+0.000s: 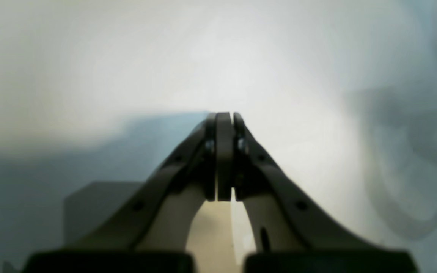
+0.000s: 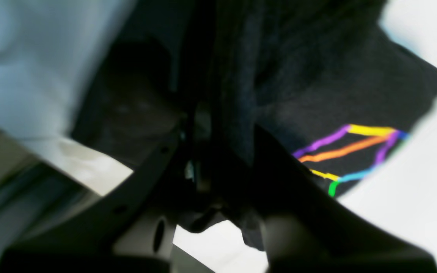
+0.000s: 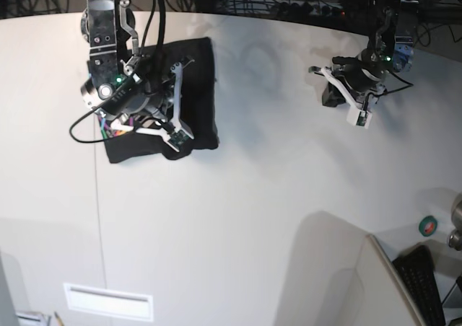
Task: Layout the t-shirt on the table in an organized manner, then fold the t-shirt properly
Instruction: 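Release with the left gripper and press the folded stack with the right gripper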
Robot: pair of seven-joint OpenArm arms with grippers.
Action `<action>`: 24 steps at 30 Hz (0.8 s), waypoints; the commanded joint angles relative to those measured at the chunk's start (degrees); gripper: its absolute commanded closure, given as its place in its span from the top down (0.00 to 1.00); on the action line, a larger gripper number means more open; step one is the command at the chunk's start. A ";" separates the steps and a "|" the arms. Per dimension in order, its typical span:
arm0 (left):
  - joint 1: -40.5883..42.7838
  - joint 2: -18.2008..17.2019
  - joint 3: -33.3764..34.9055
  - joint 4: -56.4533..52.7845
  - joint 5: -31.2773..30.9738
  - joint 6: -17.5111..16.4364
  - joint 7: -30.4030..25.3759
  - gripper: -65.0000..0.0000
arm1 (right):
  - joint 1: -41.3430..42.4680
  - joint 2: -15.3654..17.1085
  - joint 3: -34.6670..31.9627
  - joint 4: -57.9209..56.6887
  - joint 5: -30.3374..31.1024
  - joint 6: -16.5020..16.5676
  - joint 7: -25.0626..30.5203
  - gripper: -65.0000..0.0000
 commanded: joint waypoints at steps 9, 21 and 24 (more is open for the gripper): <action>-0.33 -0.89 -0.27 0.62 -0.44 -0.26 -0.89 0.00 | 0.24 -0.25 -0.58 0.77 8.31 -0.18 0.64 0.54; -0.15 -0.71 -5.10 0.53 -0.36 -0.26 -0.89 0.00 | -0.55 4.68 6.80 10.52 8.04 -0.18 0.99 0.18; -0.06 -0.71 -7.21 0.53 -0.36 -0.26 -0.89 0.00 | 0.50 6.17 11.02 7.71 8.04 -0.18 0.99 0.00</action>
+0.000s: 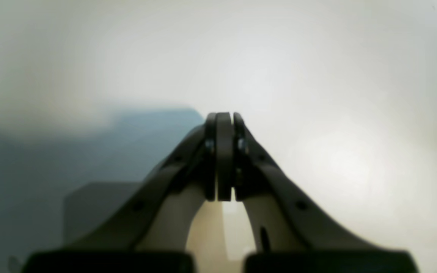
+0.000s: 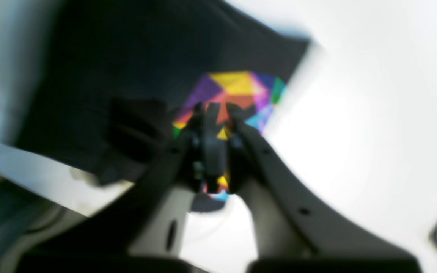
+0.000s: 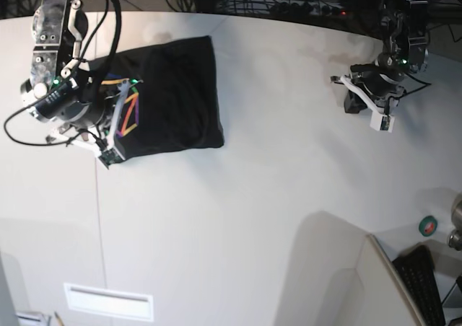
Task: Layout the t-shirt on the table in an organized manner, then fold the t-shirt properly
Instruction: 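Release with the left gripper and press the folded stack with the right gripper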
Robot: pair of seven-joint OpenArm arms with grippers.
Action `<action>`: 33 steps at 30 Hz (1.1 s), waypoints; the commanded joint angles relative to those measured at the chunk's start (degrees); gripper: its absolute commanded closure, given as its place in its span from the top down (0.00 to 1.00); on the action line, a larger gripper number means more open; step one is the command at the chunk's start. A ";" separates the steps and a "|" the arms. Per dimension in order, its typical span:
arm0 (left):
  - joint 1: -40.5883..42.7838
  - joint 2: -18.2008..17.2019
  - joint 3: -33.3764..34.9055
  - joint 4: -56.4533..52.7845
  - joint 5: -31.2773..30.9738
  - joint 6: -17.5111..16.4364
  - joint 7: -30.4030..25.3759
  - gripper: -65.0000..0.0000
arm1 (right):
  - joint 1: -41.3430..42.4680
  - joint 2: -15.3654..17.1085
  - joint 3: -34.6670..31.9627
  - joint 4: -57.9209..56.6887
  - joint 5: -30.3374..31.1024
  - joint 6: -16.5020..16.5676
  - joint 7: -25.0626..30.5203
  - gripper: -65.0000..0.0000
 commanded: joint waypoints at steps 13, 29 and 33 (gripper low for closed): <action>-0.02 -0.56 -0.84 0.80 -0.42 -0.39 -0.96 0.00 | -2.66 -0.74 -12.52 -8.84 1.44 0.37 0.95 0.00; -0.11 -0.74 -0.84 0.71 -0.42 -0.39 -0.96 0.00 | 0.68 -0.30 -13.49 1.00 1.36 0.28 -3.18 0.00; -0.11 -0.74 -0.84 0.71 -0.42 -0.39 -0.96 0.00 | 4.20 -0.30 -10.94 -6.82 1.36 0.28 -0.99 0.00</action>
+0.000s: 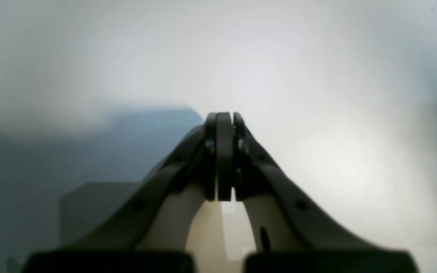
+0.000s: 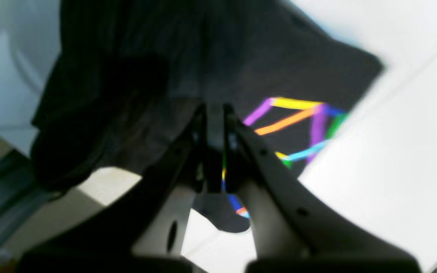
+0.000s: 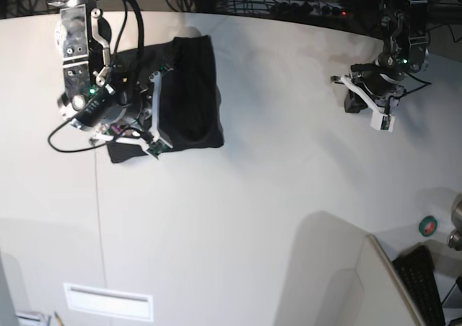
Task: Layout the t-shirt on the table in an organized manner, then fold the t-shirt properly
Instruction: 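Release with the left gripper and press the folded stack with the right gripper, then flip the stack over with the right gripper to show the printed side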
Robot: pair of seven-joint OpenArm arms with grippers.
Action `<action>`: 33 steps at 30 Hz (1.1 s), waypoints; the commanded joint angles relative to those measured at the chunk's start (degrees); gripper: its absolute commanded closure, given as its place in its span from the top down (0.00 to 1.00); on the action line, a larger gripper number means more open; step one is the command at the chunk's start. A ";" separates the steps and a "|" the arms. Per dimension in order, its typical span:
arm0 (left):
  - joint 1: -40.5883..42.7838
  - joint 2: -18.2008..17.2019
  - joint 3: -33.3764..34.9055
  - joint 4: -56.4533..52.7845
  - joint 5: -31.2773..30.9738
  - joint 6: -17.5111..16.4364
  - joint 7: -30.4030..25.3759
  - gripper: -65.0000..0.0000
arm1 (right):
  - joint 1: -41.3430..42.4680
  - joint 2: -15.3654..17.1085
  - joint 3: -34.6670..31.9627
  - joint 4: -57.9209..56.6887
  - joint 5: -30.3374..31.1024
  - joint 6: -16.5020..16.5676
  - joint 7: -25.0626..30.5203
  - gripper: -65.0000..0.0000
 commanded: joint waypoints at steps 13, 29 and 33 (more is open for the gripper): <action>-0.04 -0.82 -0.31 0.73 -0.31 -0.24 -0.98 0.00 | 5.69 -5.15 -4.69 -10.21 0.57 0.08 5.33 0.00; -0.04 -0.65 -0.05 0.73 -0.31 -0.24 -0.98 0.00 | 1.82 2.93 -15.15 1.13 0.57 -12.05 5.60 0.00; -0.04 -0.38 0.39 1.08 -0.40 -0.24 -0.98 0.00 | -2.05 4.69 -15.15 1.13 0.57 -12.23 5.77 0.00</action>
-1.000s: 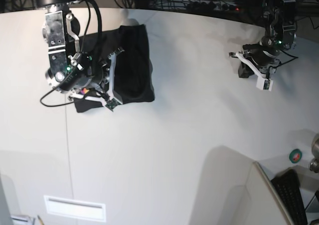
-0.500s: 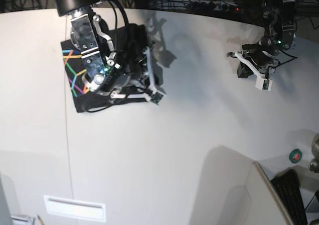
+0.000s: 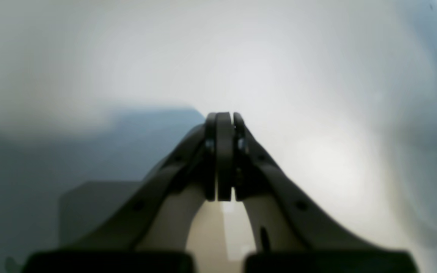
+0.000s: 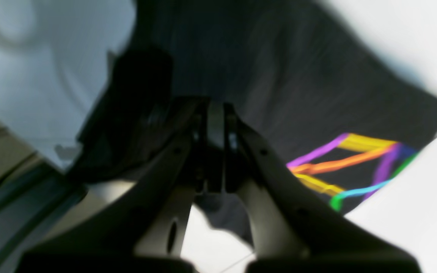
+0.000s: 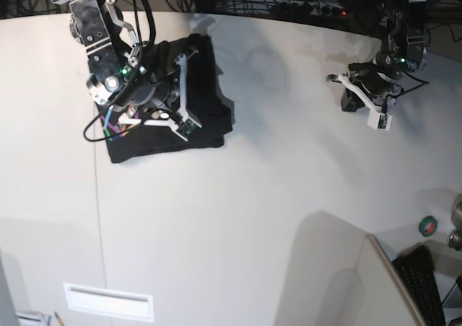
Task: Layout the t-shirt on the table in an organized manner, then fold the t-shirt properly
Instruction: 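Flip the stack over with the right gripper to show the printed side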
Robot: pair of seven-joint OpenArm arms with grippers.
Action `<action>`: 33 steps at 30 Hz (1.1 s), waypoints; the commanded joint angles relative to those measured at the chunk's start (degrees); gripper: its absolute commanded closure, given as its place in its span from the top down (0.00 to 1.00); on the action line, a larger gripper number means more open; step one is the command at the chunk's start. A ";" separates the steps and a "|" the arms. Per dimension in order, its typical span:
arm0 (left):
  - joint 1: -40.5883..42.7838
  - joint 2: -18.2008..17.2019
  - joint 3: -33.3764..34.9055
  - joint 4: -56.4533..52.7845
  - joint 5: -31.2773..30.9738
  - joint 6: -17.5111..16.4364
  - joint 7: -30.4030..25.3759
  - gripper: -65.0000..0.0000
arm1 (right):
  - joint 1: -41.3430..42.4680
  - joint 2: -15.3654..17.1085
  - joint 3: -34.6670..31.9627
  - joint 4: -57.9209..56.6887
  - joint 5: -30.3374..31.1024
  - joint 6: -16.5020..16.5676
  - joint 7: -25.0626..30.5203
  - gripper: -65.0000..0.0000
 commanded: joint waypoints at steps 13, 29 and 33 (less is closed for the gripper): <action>-3.23 1.36 10.02 1.24 -0.60 0.02 -1.00 0.00 | 0.86 -7.37 -5.79 -5.88 0.90 0.02 1.09 0.00; -2.70 2.67 10.11 2.82 -0.60 -0.15 -0.91 0.00 | -3.36 -4.38 -1.83 -3.85 0.90 -0.16 0.74 0.00; -2.79 2.85 10.20 3.61 -0.68 -0.15 -0.91 0.00 | -1.08 -6.67 -6.14 -5.44 0.81 -0.16 0.74 0.00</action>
